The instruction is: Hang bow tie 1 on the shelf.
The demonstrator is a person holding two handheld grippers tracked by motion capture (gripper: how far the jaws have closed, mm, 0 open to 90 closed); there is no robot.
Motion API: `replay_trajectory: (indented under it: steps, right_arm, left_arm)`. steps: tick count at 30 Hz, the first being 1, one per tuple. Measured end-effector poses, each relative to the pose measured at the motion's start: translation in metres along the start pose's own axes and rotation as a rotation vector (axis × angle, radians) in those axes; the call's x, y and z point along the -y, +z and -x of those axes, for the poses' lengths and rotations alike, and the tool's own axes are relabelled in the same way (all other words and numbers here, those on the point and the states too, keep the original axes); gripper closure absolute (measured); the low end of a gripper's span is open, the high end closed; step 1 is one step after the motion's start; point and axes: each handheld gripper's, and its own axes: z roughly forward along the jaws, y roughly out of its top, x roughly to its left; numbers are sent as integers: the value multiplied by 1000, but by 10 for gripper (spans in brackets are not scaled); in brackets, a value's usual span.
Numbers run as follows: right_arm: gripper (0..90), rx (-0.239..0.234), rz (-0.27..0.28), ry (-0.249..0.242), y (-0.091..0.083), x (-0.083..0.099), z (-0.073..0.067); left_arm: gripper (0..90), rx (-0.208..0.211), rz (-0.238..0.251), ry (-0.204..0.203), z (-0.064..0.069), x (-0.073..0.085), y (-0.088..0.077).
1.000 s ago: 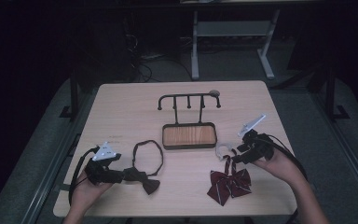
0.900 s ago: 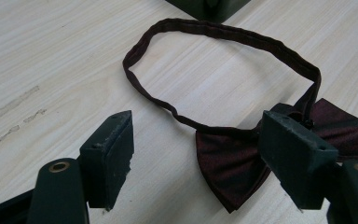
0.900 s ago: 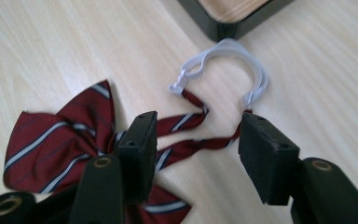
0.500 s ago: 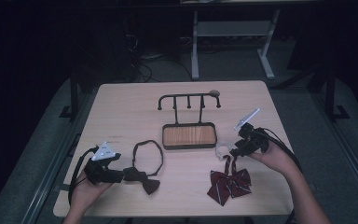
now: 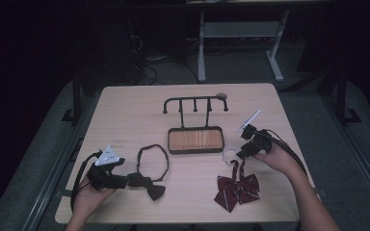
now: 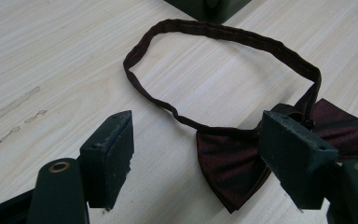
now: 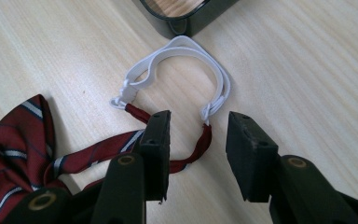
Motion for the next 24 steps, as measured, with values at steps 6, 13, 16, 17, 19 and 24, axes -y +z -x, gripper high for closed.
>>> replay_trajectory:
  steps: [6,13,16,17,19,24]
  right_arm:
    - [625,-2,-33,13,8,-1,4]
    - [670,20,-59,18,11,-2,4]
    - [700,29,-69,8,14,-4,3]
    - [700,29,-69,8,14,-4,3]
    - [727,32,-75,7,16,-5,2]
    - [784,44,-93,1,20,-5,1]
  left_arm:
    - [273,0,-5,9,2,-1,1]
    - [273,-2,1,7,1,-1,1]
    - [274,-3,-1,10,2,-1,0]
    - [273,-3,-1,10,2,-1,0]
    - [273,-2,0,10,1,-1,0]
    - [273,-3,-1,12,1,-1,0]
